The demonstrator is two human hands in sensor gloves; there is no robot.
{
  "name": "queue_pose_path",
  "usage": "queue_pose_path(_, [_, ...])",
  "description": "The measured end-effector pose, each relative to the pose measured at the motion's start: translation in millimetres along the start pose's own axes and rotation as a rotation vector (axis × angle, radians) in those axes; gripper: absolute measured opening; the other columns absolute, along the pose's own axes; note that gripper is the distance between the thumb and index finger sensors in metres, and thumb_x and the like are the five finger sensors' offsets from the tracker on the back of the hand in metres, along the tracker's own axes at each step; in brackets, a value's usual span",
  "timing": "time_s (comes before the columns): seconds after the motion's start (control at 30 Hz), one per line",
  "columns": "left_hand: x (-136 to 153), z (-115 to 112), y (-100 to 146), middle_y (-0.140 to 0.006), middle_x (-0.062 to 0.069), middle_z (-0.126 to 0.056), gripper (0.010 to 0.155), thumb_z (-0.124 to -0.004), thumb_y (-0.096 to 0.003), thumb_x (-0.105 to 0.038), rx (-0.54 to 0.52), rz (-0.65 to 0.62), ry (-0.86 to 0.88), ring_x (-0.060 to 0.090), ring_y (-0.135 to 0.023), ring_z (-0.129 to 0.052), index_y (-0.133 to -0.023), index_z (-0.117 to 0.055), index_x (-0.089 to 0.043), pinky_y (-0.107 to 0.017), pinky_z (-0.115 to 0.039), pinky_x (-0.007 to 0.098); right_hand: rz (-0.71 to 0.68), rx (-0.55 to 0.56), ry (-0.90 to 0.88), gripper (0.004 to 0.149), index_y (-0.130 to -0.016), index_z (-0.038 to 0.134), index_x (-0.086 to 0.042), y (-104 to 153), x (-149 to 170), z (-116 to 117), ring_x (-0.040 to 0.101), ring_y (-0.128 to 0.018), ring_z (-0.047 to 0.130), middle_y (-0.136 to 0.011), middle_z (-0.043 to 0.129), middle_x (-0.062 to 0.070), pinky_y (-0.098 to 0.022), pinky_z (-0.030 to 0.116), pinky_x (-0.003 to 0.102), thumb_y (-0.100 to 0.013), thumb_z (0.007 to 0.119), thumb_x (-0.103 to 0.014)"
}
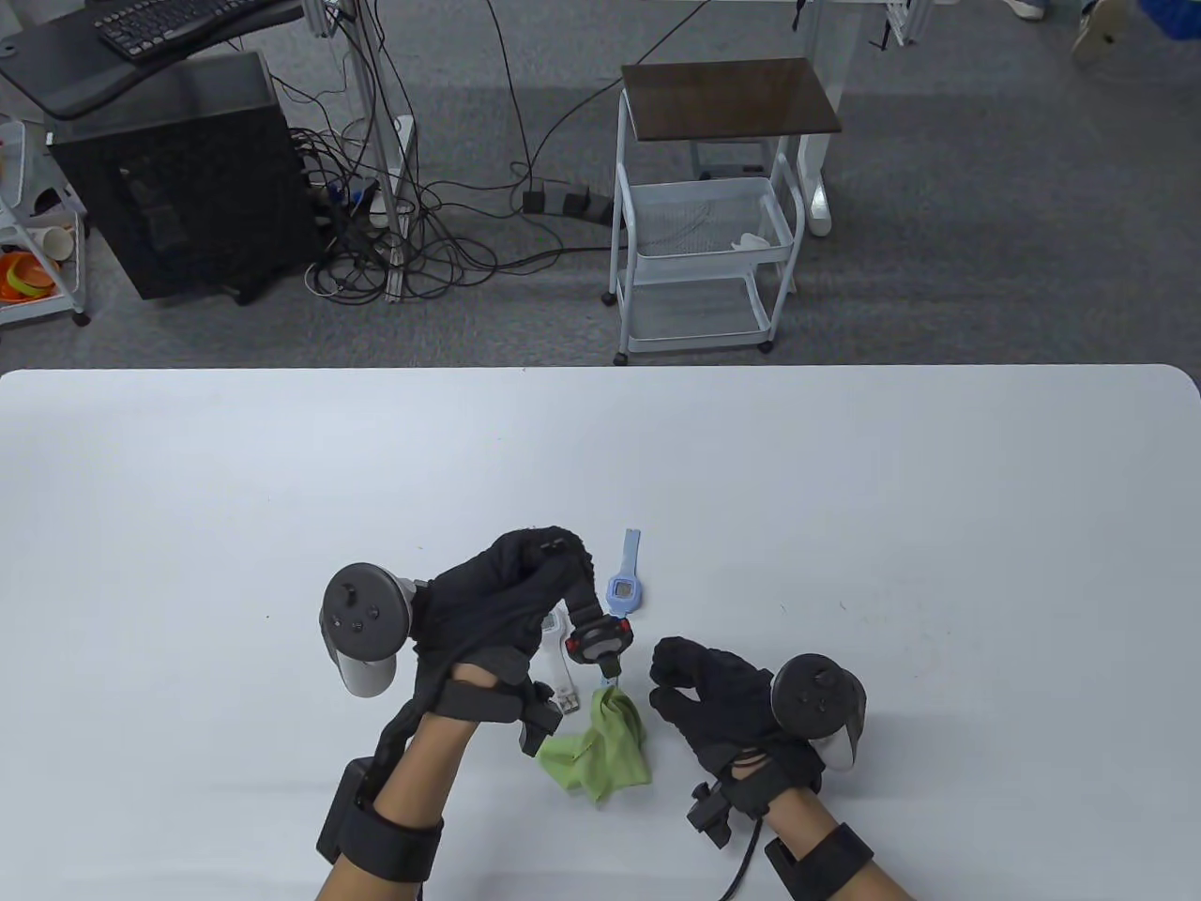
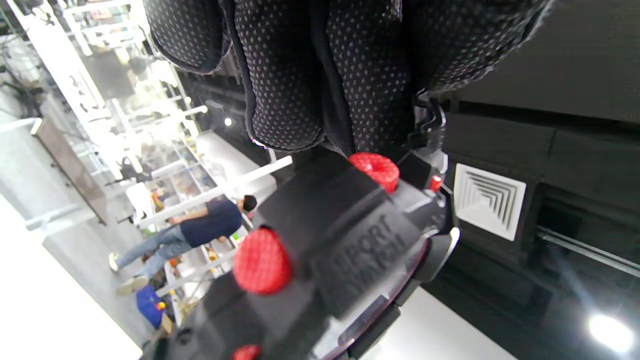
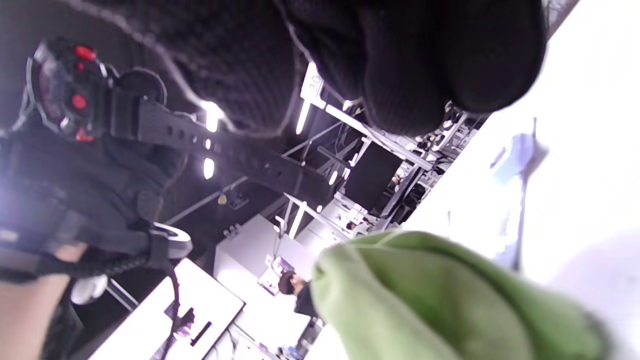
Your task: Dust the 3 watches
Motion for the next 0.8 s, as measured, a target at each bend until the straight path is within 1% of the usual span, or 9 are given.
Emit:
queue_pose_path(0.1, [2, 4, -1, -0.065, -0.009, -0.101, 0.04, -0.077, -0.0542, -0.053, -0.003, 0.008, -0.038, 0.014, -0.074, -0.103, -0.082, -0.081, -0.024, -0.067, -0.074, 0.05, -0.018, -0.049, 0.173, 0.071, -0.087, 0.074, -0.005, 2, -8, 9, 0.051, -0.066, 0.078, -0.08, 0.084, 0.027, -0.054, 0.04, 0.075, -0.038, 0.087, -0.054])
queue_pose_path(0.2, [5, 6, -1, -0.064, -0.008, -0.101, 0.04, -0.077, -0.0541, -0.053, 0.0, 0.015, -0.046, 0.015, -0.073, -0.103, -0.082, -0.081, -0.024, -0.067, -0.074, 0.05, -0.043, -0.107, 0.325, 0.075, -0.084, 0.077, -0.006, 3, -19, 26, 0.052, -0.067, 0.077, -0.081, 0.083, 0.028, -0.054, 0.039, 0.075, -0.037, 0.084, -0.064])
queue_pose_path(0.27, [6, 7, -1, -0.064, -0.008, -0.101, 0.04, -0.077, -0.0543, -0.053, -0.002, 0.019, -0.051, 0.015, -0.073, -0.103, -0.082, -0.081, -0.023, -0.067, -0.074, 0.05, -0.022, -0.171, 0.415, 0.08, -0.084, 0.078, -0.007, 3, -23, 39, 0.053, -0.07, 0.073, -0.087, 0.076, 0.029, -0.055, 0.037, 0.076, -0.036, 0.082, -0.071])
queue_pose_path(0.37, [7, 9, 0, -0.065, -0.008, -0.101, 0.04, -0.077, -0.0544, -0.052, -0.004, 0.022, -0.053, 0.015, -0.074, -0.103, -0.082, -0.081, -0.023, -0.067, -0.073, 0.05, -0.035, -0.196, 0.489, 0.083, -0.081, 0.08, -0.006, 3, -25, 50, 0.055, -0.073, 0.068, -0.091, 0.068, 0.031, -0.055, 0.035, 0.076, -0.035, 0.08, -0.075])
queue_pose_path(0.47, [7, 9, 0, -0.065, -0.008, -0.101, 0.04, -0.077, -0.0544, -0.053, -0.004, 0.028, -0.048, 0.015, -0.073, -0.103, -0.082, -0.081, -0.023, -0.067, -0.073, 0.05, -0.002, -0.226, 0.55, 0.083, -0.08, 0.08, -0.005, 3, -20, 57, 0.056, -0.075, 0.063, -0.093, 0.063, 0.032, -0.055, 0.033, 0.076, -0.035, 0.08, -0.074])
queue_pose_path(0.53, [8, 7, 0, -0.064, -0.008, -0.101, 0.04, -0.077, -0.0544, -0.053, 0.0, 0.031, -0.042, 0.015, -0.073, -0.103, -0.082, -0.081, -0.023, -0.067, -0.073, 0.05, 0.022, -0.23, 0.589, 0.08, -0.079, 0.081, -0.005, 3, -17, 58, 0.056, -0.076, 0.063, -0.093, 0.063, 0.032, -0.055, 0.032, 0.076, -0.035, 0.081, -0.071])
queue_pose_path(0.6, [8, 4, 0, -0.065, -0.008, -0.101, 0.04, -0.077, -0.0545, -0.052, 0.01, 0.035, -0.036, 0.015, -0.073, -0.103, -0.082, -0.081, -0.023, -0.067, -0.073, 0.051, 0.051, -0.232, 0.571, 0.07, -0.077, 0.084, -0.006, 2, -12, 59, 0.055, -0.075, 0.064, -0.092, 0.065, 0.031, -0.056, 0.032, 0.076, -0.036, 0.083, -0.063])
queue_pose_path(0.7, [9, 0, 0, -0.064, -0.008, -0.101, 0.04, -0.077, -0.0545, -0.052, 0.024, 0.039, -0.038, 0.015, -0.073, -0.103, -0.082, -0.081, -0.023, -0.067, -0.073, 0.051, 0.044, -0.207, 0.529, 0.058, -0.073, 0.088, -0.008, 0, -11, 56, 0.053, -0.072, 0.069, -0.089, 0.07, 0.029, -0.056, 0.033, 0.076, -0.037, 0.086, -0.053])
queue_pose_path(0.8, [10, -3, -1, -0.065, -0.008, -0.101, 0.04, -0.077, -0.0547, -0.052, 0.03, 0.041, -0.04, 0.015, -0.073, -0.103, -0.082, -0.081, -0.023, -0.067, -0.073, 0.051, 0.058, -0.214, 0.52, 0.052, -0.071, 0.09, -0.011, -2, -8, 56, 0.051, -0.071, 0.071, -0.088, 0.073, 0.028, -0.056, 0.034, 0.076, -0.036, 0.088, -0.049])
Point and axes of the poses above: the tracker on the back of each hand, its own x axis roughly to the little-finger side, its own y axis roughly from the fingertips to the wrist, z = x × y, the point moved 4 cm from there along -y, roughly from the wrist to the fingertips
